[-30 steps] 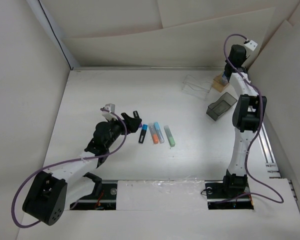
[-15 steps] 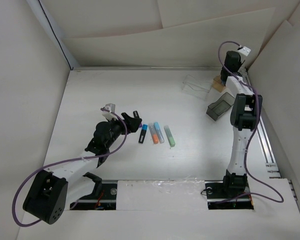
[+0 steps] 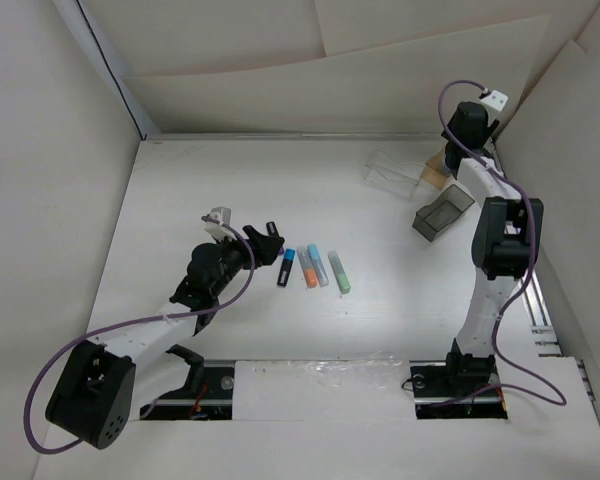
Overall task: Sort the stationery into containers
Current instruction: Place the stationery in the storage box, then pick up the stationery from the storage box.
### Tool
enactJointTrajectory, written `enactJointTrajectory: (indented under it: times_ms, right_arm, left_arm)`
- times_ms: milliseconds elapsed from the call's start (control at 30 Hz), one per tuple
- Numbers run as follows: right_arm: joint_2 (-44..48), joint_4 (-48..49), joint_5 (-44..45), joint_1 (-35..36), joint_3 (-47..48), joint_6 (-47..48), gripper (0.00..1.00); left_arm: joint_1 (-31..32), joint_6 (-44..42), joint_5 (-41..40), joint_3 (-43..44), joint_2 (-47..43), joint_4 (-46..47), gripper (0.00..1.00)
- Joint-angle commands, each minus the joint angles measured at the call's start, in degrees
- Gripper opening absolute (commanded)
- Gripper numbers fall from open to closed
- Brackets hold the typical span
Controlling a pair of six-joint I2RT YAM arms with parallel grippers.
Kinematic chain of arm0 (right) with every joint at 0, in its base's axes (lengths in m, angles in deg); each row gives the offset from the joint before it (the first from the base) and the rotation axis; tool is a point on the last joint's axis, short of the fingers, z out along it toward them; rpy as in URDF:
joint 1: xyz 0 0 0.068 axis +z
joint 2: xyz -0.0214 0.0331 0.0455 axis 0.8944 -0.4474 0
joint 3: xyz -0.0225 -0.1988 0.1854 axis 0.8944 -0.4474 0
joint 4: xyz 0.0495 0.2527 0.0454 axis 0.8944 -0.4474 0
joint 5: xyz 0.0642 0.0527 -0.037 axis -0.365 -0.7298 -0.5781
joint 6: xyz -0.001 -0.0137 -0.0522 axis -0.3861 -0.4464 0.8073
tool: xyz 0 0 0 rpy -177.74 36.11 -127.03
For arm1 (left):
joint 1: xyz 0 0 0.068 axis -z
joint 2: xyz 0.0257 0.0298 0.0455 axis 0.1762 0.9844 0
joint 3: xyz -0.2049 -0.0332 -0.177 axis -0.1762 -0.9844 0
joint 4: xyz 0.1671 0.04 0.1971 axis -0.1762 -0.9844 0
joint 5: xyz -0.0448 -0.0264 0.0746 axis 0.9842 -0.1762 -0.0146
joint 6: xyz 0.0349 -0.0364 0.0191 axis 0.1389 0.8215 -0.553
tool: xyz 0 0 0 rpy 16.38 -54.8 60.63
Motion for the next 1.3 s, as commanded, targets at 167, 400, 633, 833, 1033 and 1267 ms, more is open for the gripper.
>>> enactJointTrajectory:
  times_ms: [167,400,633,833,1033,1267]
  right_arm:
    - [6.47,1.24,-3.33,0.09,-3.22,0.17,0.63]
    - [2.77,-8.61,-5.41,-5.00,-0.76,-4.48,0.53]
    - [0.57,-15.28,-11.15,-6.16,3.54,-4.48,0.58]
    - [-1.44,-17.67,-14.84,-6.68,4.86,-5.10,0.62]
    - [-1.45,-17.05,-16.78,-7.21,7.05,-5.10,0.55]
    - [-11.19,-27.06,-18.89,-8.44,24.26,-5.63,0.59]
  left_arm:
    - [0.01,0.42,0.43,0.36,-3.79,1.57,0.77]
    - [0.01,0.42,-0.10,0.36,-4.31,1.04,0.77]
    - [0.01,0.42,0.95,0.89,-3.00,1.04,0.77]
    - [0.01,0.94,2.10,0.89,-3.17,1.04,0.77]
    - [0.01,0.94,2.10,0.89,-3.79,1.04,0.77]
    - [0.01,0.94,2.10,1.42,-1.94,1.04,0.77]
